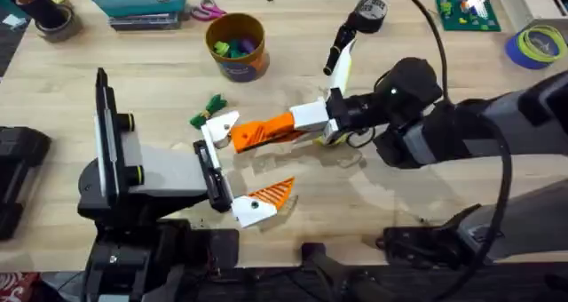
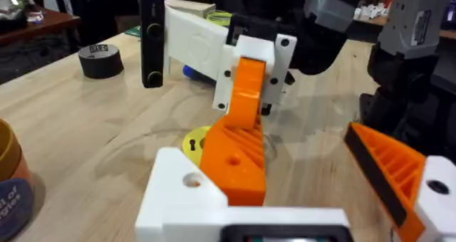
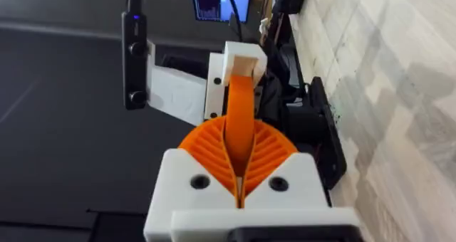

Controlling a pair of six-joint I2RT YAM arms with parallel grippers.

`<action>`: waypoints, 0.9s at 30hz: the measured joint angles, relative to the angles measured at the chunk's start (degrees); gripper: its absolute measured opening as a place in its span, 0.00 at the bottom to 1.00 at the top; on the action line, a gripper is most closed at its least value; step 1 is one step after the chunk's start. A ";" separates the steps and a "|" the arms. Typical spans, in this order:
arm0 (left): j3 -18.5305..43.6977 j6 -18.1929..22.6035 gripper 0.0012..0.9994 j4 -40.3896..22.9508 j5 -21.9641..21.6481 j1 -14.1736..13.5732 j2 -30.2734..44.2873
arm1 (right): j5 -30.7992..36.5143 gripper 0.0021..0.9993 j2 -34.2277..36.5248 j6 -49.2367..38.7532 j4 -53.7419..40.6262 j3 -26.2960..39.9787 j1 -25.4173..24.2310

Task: Pick up the gripper from the table and insert it into the empty holder that is missing its gripper. Then pick up a screw, insert it into the mounting hole, and use the screwdriver to tighten it. Finally, clean up the table by picking up the vegetable and placing it into the bucket.

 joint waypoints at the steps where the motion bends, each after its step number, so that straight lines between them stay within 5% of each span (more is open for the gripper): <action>1: 0.00 0.00 0.99 0.00 0.00 0.00 0.00 | 0.13 0.01 0.00 0.11 0.00 0.00 0.00; 27: 0.00 0.17 0.99 -0.02 -0.07 0.02 0.02 | 1.90 0.01 4.56 0.18 0.22 4.64 2.25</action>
